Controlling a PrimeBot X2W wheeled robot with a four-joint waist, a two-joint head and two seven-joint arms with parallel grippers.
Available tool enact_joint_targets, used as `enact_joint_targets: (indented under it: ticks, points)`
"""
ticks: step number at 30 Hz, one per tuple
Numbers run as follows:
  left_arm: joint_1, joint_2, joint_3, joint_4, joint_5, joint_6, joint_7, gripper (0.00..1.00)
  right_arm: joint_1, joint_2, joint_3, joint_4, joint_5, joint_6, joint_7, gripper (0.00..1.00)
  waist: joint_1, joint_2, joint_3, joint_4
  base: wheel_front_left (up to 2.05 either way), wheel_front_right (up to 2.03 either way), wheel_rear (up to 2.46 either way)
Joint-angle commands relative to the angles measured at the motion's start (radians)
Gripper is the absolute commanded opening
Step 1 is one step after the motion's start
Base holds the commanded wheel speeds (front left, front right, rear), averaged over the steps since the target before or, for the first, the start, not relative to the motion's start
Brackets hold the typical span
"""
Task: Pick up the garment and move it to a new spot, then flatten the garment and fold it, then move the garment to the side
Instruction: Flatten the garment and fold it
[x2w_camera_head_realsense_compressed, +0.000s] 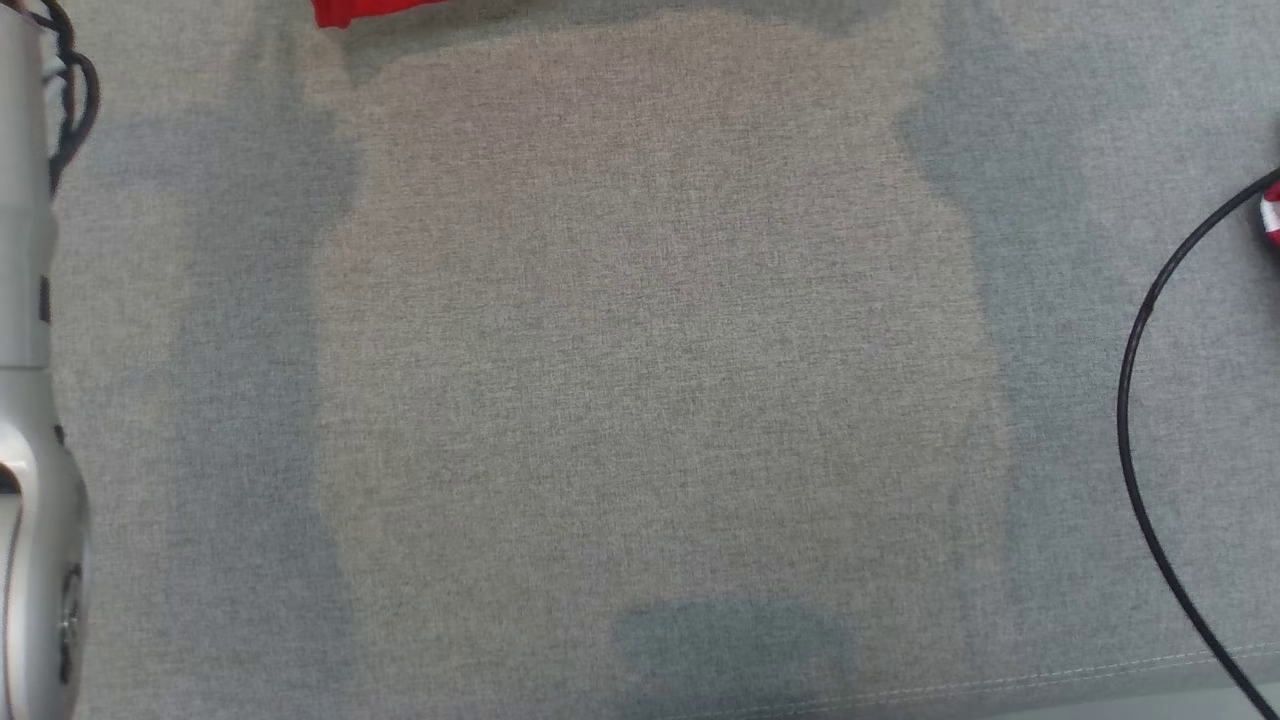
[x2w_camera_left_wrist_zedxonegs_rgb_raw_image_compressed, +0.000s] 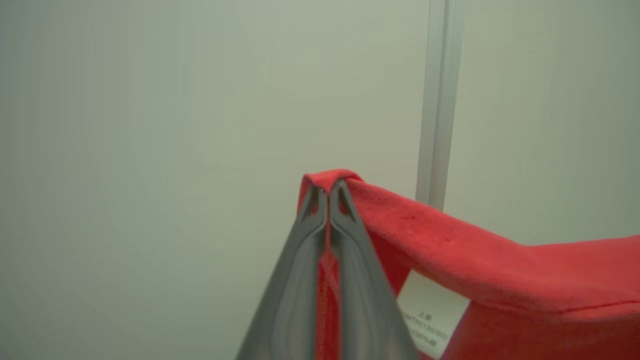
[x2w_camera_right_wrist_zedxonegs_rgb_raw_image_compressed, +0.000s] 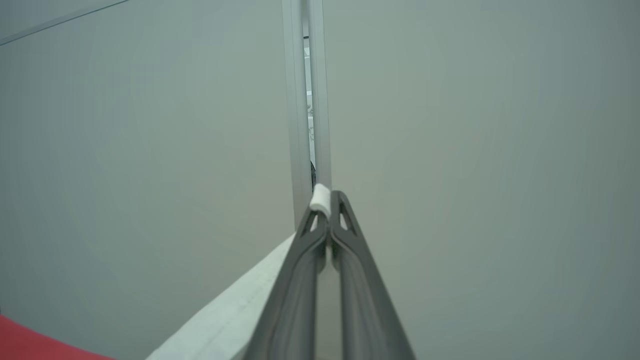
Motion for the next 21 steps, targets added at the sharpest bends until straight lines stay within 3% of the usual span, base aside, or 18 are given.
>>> enact_joint_targets:
  ticks: [1, 5, 12, 18, 21]
  points:
    - [0.018, -0.012, 0.000, 0.012, -0.011, -0.005, 0.002, 0.00, 0.046, -0.002, 0.007, 0.008, 0.010, -0.001, -0.003, 0.00, -0.0001, 0.0000, 0.007, -0.003, 0.00, 0.00, 0.00]
    - [0.108, -0.036, 0.011, 0.104, -0.072, -0.023, 0.016, 0.00, 0.205, -0.014, 0.050, -0.035, 0.087, -0.001, -0.004, 0.00, -0.0001, 0.0000, 0.015, 0.000, 0.00, 0.00, 0.00]
    - [0.403, -0.097, 0.022, 0.151, -0.152, -0.037, -0.051, 0.00, 0.684, -0.034, -0.005, -0.181, 0.233, -0.001, -0.004, 0.00, -0.0001, 0.0000, 0.001, 0.014, 0.00, 0.00, 0.00]
    - [0.693, -0.088, 0.048, 0.045, -0.175, -0.041, -0.075, 0.00, 1.047, 0.039, -0.090, -0.317, 0.293, -0.001, -0.004, 0.00, -0.0001, 0.0000, -0.035, -0.007, 0.00, 0.00, 0.00]
    - [0.832, -0.076, 0.066, -0.060, -0.163, -0.020, -0.077, 0.00, 1.203, 0.060, -0.116, -0.390, 0.285, -0.001, -0.004, 0.00, -0.0001, 0.0000, -0.063, -0.005, 0.00, 0.00, 0.00]
